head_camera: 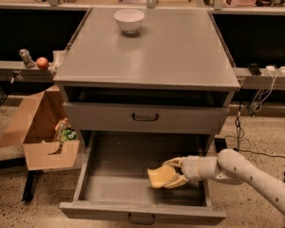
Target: Pick sponge from middle drawer and place on counter
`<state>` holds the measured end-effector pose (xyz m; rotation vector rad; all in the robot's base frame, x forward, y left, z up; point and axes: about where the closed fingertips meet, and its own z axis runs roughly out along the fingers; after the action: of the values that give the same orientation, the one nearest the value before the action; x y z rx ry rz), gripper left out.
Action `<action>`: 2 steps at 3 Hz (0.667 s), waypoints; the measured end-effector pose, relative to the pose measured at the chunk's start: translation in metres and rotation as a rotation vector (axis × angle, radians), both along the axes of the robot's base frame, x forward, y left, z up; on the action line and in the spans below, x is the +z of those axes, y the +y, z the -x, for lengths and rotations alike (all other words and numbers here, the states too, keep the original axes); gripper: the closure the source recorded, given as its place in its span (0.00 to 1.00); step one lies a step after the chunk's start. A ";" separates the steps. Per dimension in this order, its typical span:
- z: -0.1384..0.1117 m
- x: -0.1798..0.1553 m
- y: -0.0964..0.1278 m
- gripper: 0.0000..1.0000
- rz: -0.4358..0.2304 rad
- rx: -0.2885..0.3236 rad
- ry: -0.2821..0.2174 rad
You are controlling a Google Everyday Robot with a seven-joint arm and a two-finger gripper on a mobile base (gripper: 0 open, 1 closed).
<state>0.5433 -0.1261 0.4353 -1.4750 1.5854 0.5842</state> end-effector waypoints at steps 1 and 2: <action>0.042 0.080 -0.001 1.00 0.016 0.025 -0.079; 0.081 0.155 -0.009 1.00 0.056 0.041 -0.156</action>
Offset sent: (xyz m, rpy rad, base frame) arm -0.1287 -0.0131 0.2342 -0.0798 -0.2301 0.0696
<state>0.4619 -0.1347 0.5903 -1.5592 1.4641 0.4401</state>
